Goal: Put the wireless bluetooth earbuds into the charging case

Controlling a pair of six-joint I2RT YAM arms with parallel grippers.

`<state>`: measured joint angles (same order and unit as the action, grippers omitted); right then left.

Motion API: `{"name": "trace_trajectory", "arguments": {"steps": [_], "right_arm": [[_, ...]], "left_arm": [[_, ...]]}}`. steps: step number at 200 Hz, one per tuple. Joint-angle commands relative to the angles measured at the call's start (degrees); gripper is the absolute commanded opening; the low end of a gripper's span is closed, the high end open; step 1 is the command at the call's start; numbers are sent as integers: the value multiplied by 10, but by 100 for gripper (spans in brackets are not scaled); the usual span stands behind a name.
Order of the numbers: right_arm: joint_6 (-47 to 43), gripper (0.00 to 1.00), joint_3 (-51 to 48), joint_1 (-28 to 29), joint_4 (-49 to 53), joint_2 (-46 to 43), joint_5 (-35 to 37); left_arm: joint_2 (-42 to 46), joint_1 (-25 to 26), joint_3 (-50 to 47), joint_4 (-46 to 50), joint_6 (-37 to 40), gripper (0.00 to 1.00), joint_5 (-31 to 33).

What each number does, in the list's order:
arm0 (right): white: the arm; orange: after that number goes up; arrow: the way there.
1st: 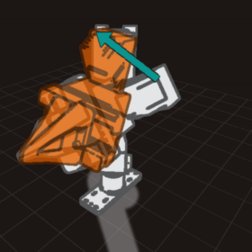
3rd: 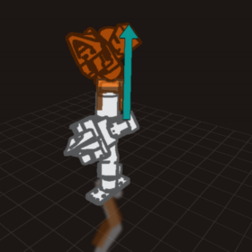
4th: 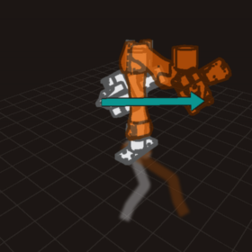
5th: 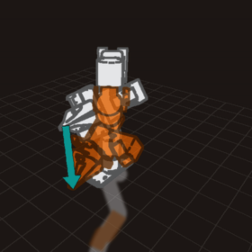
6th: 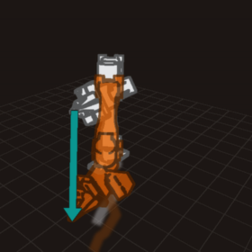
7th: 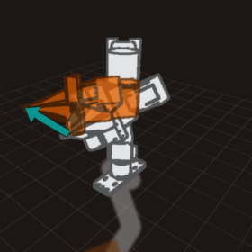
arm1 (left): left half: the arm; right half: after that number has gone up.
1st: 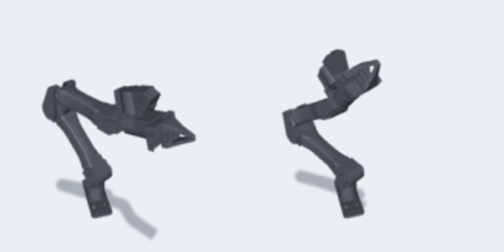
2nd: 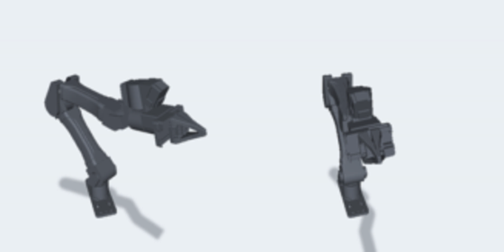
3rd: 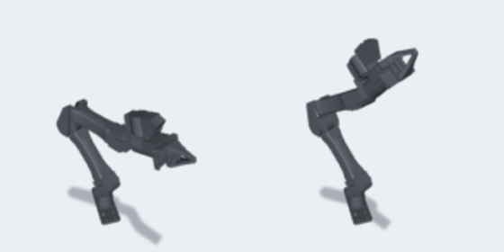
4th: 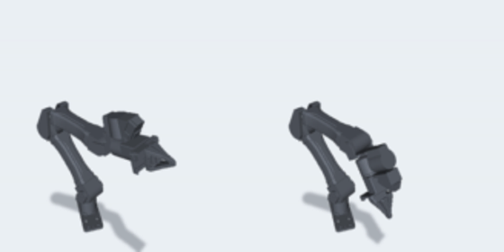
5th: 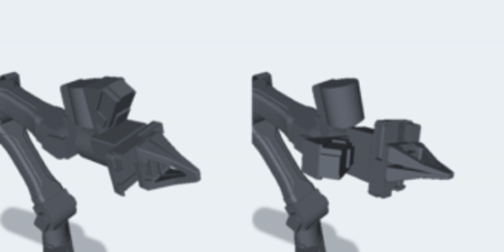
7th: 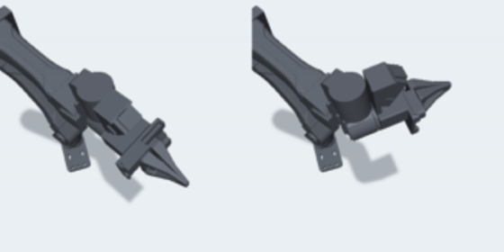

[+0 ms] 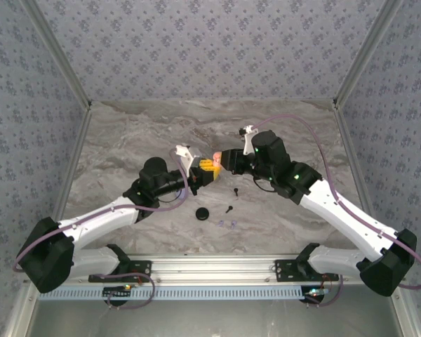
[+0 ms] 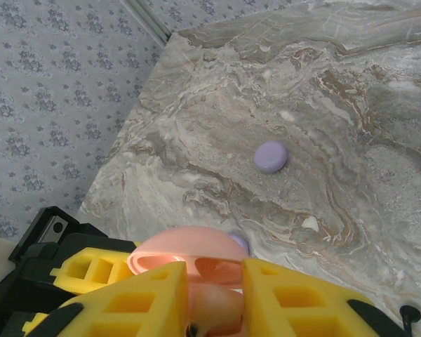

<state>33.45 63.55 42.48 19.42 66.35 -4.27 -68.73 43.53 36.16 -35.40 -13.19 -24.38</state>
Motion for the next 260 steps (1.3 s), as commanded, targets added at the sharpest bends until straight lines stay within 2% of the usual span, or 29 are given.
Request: {"name": "trace_trajectory", "arguments": {"steps": [1, 45, 83, 109, 133, 178, 260], "right_arm": [[-3, 34, 9, -3, 6, -16, -14], [-30, 58, 21, -62, 6, -53, -79], [-46, 79, -5, -136, -18, -59, -210], [-32, 80, -22, -146, -78, -38, -307], [-33, 79, -7, -126, -84, -5, -343], [-39, 77, 17, -97, -86, 28, -346], [-56, 71, 24, -97, -104, 9, -344]], "left_arm": [[2, 4, 18, -42, -7, 0, -3], [3, 4, 15, -55, -15, 0, -6], [5, 4, 17, -67, -28, 0, -20], [7, 4, 22, -69, -31, 0, -31], [6, 4, 22, -69, -31, 0, -31], [9, 4, 22, -70, -33, 0, -31], [13, 4, 17, -58, -32, 0, -30]]}}
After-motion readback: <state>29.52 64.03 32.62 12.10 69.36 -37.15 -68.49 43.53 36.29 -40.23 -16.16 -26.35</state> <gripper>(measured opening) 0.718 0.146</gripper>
